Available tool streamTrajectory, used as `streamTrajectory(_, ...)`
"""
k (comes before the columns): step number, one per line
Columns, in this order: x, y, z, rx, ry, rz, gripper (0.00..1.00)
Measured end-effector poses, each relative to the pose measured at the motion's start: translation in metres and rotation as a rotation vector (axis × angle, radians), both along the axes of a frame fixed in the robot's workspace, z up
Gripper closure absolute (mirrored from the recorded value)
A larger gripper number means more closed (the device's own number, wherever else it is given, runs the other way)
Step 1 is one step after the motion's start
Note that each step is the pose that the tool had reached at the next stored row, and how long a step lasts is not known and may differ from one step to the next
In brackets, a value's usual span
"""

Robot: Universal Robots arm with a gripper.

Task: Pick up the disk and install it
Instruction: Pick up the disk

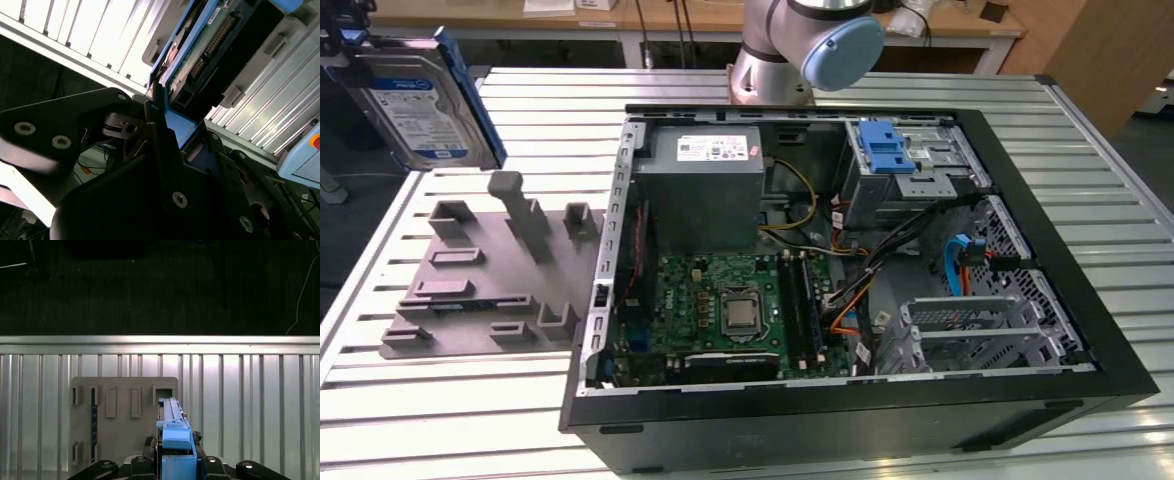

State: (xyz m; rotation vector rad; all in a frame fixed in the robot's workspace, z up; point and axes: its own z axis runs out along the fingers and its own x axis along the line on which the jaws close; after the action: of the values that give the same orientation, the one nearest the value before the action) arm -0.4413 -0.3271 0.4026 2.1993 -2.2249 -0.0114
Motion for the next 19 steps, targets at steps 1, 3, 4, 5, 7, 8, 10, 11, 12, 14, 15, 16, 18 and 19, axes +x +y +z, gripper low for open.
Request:
streamTrajectory(1,0.000,0.0000,0.0005,0.0000,0.0000,0.000,0.64)
streamTrajectory(3,0.000,0.0000,0.0018,0.0000,0.0000,0.000,0.64)
streamTrajectory(4,0.000,0.0000,0.0024,0.0000,0.0000,0.000,0.64)
streamTrajectory(5,0.000,0.0000,0.0030,0.0000,0.0000,0.000,0.64)
streamTrajectory(7,0.000,0.0000,0.0041,0.0000,-0.0001,0.000,0.64)
streamTrajectory(8,0.000,0.0000,0.0047,0.0000,0.0000,0.000,0.64)
streamTrajectory(10,0.000,0.0000,0.0059,0.0000,0.0001,0.000,0.64)
streamTrajectory(11,0.000,0.0000,0.0066,0.0000,0.0000,0.000,0.64)
streamTrajectory(12,0.000,0.0000,0.0073,0.0000,0.0001,0.000,0.64)
streamTrajectory(14,0.000,0.0001,0.0092,0.0001,0.0001,0.000,0.64)
streamTrajectory(15,0.000,0.0001,0.0103,0.0000,0.0001,0.000,0.64)
streamTrajectory(16,0.000,0.0001,0.0115,0.0000,0.0000,0.000,0.64)
streamTrajectory(18,0.000,0.0001,0.0142,0.0000,0.0000,0.000,0.64)
streamTrajectory(19,0.000,0.0001,0.0155,0.0000,0.0000,0.000,0.64)
